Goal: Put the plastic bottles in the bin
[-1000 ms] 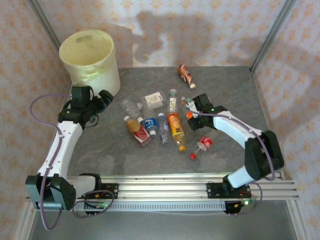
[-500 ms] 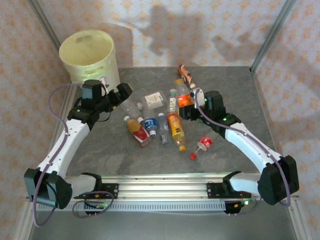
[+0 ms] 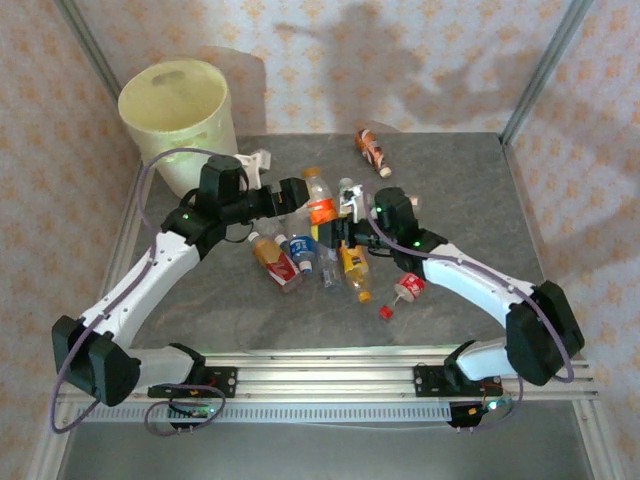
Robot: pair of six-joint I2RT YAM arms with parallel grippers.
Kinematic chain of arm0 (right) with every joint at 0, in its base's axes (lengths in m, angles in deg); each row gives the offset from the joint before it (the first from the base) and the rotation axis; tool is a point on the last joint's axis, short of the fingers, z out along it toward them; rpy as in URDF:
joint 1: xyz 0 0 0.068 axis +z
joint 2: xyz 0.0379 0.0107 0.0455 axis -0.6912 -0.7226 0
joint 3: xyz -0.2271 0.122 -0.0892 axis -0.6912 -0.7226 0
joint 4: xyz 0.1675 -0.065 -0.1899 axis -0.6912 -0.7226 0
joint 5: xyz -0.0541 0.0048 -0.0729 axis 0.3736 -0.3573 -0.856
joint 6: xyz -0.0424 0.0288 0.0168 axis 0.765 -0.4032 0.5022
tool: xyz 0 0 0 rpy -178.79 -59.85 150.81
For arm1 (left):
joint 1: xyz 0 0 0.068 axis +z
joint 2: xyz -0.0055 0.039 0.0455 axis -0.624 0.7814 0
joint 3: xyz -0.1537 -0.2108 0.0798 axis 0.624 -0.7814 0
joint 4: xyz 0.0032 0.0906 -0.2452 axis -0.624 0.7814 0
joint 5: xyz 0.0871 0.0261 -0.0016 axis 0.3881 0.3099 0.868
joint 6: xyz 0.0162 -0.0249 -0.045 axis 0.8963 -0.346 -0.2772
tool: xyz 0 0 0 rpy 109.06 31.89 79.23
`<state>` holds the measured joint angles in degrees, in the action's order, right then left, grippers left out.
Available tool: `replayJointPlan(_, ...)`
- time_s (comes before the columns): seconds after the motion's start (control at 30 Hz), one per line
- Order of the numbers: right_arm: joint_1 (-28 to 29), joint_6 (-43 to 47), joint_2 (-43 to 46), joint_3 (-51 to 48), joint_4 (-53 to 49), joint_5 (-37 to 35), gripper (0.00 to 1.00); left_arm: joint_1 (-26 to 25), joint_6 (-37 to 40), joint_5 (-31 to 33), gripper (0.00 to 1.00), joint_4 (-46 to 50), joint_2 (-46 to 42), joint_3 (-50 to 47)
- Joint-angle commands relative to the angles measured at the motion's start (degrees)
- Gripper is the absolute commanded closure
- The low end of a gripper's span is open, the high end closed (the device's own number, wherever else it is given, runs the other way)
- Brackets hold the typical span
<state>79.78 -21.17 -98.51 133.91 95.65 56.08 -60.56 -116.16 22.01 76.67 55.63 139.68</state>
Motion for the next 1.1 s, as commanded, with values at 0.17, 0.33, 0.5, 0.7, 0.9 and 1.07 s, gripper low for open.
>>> replayJointPlan(0.17, 5.04, 2.45, -2.91, 5.38, 5.39, 0.52, 0.59, -0.98, 1.45, -0.54, 0.08, -1.16, 2.1, 2.87)
replayJointPlan(0.33, 5.26, -1.65, -3.7, 5.25, 11.66, -0.07, 0.59, -1.08, 1.84, -1.59, 0.21, -1.27, 2.5, 2.73)
replayJointPlan(0.5, 5.26, -1.81, -5.01, 6.65, 11.27, 0.32, 0.59, -1.33, 3.19, -3.38, 0.35, 0.37, 3.43, 3.51)
replayJointPlan(0.7, 5.26, -1.26, -5.36, 7.27, 9.42, 0.14, 0.5, -1.33, 5.98, -1.95, 0.48, 1.02, 3.31, 3.53)
replayJointPlan(0.9, 5.26, 1.13, -5.63, 8.38, 5.15, 0.17, 0.32, -1.27, 5.22, 3.32, 0.54, 0.69, 3.39, 3.31)
replayJointPlan(1.07, 5.26, 2.98, -4.4, 8.06, 2.36, -3.84, 0.16, -1.31, 4.46, 7.54, 0.55, 1.11, 3.5, 3.53)
